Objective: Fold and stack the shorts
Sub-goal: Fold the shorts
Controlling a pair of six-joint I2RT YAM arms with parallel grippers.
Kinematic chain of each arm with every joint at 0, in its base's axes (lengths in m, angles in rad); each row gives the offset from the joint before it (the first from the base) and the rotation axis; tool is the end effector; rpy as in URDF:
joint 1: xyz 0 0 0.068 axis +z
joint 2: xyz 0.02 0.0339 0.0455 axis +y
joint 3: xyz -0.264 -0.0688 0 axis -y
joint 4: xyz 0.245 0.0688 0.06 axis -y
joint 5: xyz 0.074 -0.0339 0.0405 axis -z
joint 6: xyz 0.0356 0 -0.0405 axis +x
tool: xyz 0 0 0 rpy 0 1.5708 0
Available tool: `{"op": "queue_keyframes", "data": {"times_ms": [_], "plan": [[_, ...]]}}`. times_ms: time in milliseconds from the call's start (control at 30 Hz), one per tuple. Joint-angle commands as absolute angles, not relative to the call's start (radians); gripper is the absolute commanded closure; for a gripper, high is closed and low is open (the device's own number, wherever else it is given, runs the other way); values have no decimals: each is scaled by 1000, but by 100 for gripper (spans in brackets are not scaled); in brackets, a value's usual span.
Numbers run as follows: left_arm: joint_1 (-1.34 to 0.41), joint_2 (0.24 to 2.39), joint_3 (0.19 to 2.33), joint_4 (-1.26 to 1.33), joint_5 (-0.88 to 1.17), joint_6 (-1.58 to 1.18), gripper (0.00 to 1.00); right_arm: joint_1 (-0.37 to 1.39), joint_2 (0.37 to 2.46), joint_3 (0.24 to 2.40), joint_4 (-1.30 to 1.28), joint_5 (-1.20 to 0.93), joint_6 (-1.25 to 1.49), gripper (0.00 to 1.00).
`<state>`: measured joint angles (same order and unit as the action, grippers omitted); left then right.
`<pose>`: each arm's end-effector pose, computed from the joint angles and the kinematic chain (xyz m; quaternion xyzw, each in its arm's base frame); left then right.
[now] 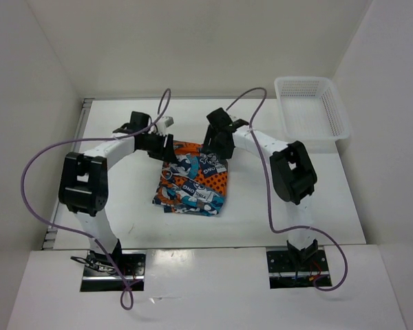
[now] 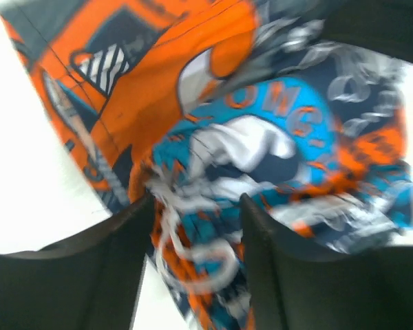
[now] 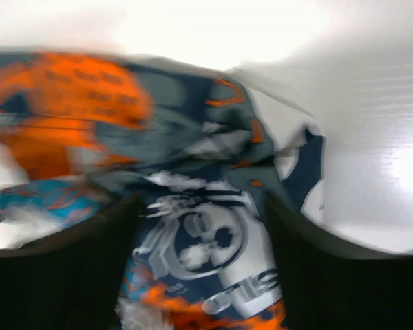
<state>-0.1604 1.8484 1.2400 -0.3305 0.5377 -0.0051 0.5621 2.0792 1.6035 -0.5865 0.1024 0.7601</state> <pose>0.3815 -0.0802 0.1922 0.1534 0.9072 -0.2764 0.2777 0.3802 0.2352 0.1897 0.1083 0.9606 0.1152 0.2287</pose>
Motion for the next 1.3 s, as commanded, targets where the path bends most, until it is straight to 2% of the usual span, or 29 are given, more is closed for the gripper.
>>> {"op": "queue_keyframes", "data": {"times_ms": [0, 67, 100, 233, 467, 667, 867, 1267], "plan": [[-130, 1689, 1339, -393, 626, 0, 35, 561, 1846, 1742, -611, 184, 720, 13], [-120, 1611, 1348, -429, 637, 0, 23, 551, 1784, 1753, -620, 205, 706, 0], [-111, 1585, 1348, -439, 637, 0, 15, 551, 1751, 1753, -620, 215, 697, 0], [-68, 1419, 1286, -447, 627, 0, 9, 528, 1550, 1657, -611, 239, 696, 0], [-5, 1154, 1019, -333, 586, 0, 8, 439, 1326, 1444, -696, 333, 687, 0], [29, 1034, 982, -399, 503, 0, 6, 399, 1128, 1260, -706, 345, 696, 0], [40, 928, 905, -390, 465, 0, 6, 399, 999, 1213, -742, 376, 687, 0], [58, 385, 710, -389, 66, 0, 1, 359, 798, 1114, -795, 405, 667, 0]]}}
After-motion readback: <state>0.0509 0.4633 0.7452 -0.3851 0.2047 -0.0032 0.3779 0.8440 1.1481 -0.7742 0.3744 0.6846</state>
